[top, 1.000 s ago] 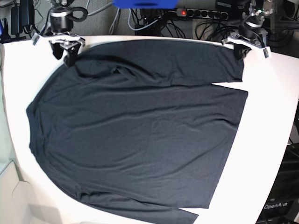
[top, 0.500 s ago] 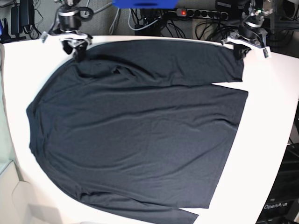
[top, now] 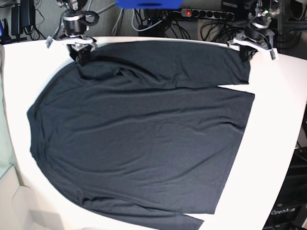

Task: Fold the T-shirt properly
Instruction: 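Close both grippers on the hem corners of the shirt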

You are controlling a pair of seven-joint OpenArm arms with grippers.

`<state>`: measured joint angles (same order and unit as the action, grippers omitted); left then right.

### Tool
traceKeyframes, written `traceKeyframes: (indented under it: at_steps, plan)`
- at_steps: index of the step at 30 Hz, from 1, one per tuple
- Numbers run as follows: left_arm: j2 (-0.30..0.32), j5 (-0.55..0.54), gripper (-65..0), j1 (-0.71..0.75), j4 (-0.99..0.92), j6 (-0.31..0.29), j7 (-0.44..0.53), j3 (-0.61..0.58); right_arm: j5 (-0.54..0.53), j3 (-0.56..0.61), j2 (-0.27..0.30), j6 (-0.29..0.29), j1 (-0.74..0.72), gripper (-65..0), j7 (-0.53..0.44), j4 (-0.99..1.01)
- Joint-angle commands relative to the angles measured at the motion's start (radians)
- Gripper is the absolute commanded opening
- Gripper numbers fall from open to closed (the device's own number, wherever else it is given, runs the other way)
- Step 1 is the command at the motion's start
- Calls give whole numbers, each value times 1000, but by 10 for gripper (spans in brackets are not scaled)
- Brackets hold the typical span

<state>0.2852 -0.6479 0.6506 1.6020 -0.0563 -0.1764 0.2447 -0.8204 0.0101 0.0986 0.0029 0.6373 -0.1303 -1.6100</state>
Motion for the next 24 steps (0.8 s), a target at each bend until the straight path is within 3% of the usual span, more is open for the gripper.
traceKeyframes:
  at_steps: [1, 3, 6, 9, 24]
  plan:
    - [10, -2, -650, 7, 16, -7, 22, 3, -12, -3, 10, -1, 5, -512, -15, -13]
    - [10, 1, -650, 5, 16, -7, 22, 3, -12, -3, 14, -1, 3, -594, 1, -13]
    - [10, -5, -650, 4, 19, -10, 24, 3, -14, -8, 34, -1, -26, -645, 77, -16]
    - [10, 0, -650, -10, 47, -10, 24, 3, -14, -12, 43, -1, -47, -650, 125, -17]
    - [10, -5, -650, -42, 154, -4, 22, 8, -9, -17, 95, -1, -69, -650, 133, -164]
